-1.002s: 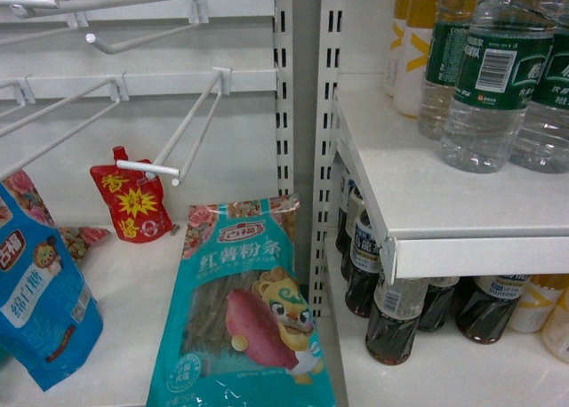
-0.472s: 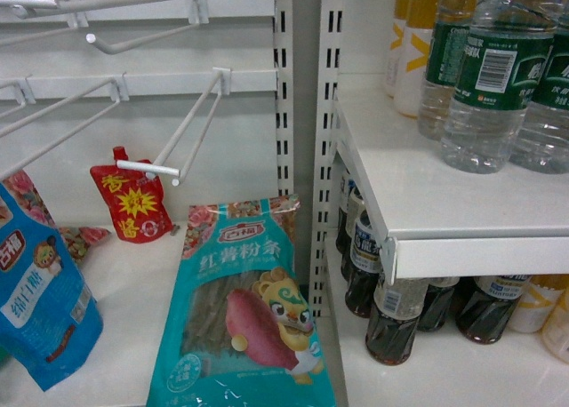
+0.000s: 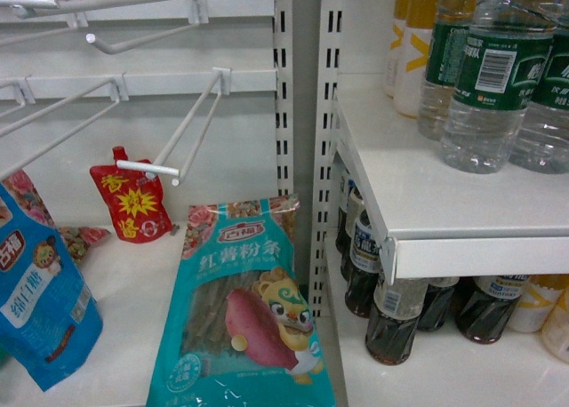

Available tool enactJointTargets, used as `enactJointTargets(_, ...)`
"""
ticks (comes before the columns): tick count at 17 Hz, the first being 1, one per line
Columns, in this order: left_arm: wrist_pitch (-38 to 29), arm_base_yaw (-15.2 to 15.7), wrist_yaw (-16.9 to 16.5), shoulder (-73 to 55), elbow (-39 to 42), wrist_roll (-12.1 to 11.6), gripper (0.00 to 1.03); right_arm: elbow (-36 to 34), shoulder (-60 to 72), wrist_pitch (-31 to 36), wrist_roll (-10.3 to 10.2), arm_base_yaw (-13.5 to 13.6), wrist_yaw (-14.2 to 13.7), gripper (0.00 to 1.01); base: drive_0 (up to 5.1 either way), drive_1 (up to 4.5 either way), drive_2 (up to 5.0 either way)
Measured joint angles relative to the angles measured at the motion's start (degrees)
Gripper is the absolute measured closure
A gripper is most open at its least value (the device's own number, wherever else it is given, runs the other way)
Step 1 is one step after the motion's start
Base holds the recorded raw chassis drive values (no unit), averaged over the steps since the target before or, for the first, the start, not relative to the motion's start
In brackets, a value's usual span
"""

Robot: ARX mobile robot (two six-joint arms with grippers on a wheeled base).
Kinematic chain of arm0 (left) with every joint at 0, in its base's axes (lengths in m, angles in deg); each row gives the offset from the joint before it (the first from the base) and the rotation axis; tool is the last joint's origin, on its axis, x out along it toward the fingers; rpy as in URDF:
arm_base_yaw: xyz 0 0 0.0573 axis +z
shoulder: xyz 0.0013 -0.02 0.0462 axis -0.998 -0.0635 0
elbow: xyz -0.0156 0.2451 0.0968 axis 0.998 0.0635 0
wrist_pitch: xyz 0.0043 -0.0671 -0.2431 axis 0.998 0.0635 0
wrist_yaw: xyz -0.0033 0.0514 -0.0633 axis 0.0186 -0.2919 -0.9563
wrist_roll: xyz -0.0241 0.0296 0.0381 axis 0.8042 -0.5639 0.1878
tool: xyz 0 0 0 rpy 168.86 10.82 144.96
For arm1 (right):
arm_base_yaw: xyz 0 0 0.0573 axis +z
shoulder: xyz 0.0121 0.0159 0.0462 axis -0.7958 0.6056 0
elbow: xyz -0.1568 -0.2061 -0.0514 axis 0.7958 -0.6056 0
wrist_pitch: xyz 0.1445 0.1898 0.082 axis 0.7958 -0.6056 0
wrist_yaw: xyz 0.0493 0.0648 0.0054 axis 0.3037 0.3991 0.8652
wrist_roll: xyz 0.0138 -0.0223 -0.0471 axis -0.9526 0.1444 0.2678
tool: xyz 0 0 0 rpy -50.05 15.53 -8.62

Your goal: Move water from second to third shelf

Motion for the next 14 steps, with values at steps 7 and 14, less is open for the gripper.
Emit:
enactJointTargets(7,-0.02,0.0,0.0,0.0,0.0,0.0,0.05,0.0,0.0,0.07,-0.26,-0.13,0.55,0.03,0.0,0.0,0.0)
enactJointTargets(14,-0.02,0.0,0.0,0.0,0.0,0.0,0.05,-3.89,-6.84,-0.52,1.25,-0.79,2.86,0.03,0.0,0.0,0.0)
